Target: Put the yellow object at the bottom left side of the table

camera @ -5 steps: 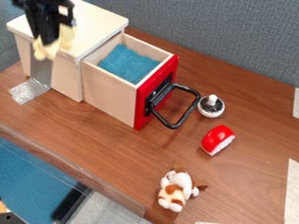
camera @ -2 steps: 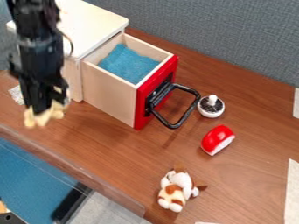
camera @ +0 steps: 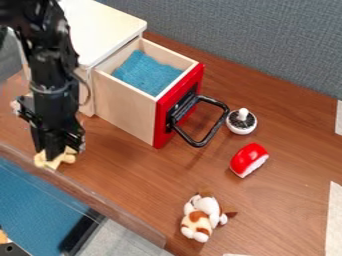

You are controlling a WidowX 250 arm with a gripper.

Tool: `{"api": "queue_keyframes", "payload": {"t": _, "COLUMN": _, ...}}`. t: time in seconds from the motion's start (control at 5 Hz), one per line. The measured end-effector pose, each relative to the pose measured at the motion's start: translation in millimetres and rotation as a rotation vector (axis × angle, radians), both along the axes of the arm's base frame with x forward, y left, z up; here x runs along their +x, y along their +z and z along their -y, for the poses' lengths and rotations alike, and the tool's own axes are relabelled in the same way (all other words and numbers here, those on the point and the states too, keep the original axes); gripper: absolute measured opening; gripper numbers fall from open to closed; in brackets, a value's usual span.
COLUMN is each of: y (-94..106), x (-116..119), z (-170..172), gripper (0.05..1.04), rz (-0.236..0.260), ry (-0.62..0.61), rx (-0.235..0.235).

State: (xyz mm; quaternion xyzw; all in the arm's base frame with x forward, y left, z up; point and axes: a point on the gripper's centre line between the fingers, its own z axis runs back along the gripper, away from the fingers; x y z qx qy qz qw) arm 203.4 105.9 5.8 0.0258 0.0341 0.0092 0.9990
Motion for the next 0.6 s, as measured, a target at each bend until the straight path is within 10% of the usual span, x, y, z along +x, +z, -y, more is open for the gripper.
{"api": "queue_keyframes", "payload": {"t": 0.2, "y": -0.6, "x": -2, "z": 5, "gripper": 0.501, "rz": 0.004, "ry": 0.007, "rx": -0.013}}
{"api": "queue_keyframes", "payload": {"t": 0.6, "y": 60.5, "x": -1, "z": 17, "gripper": 1.005, "rz": 0.117, "ry": -0.049, "rx": -0.049}}
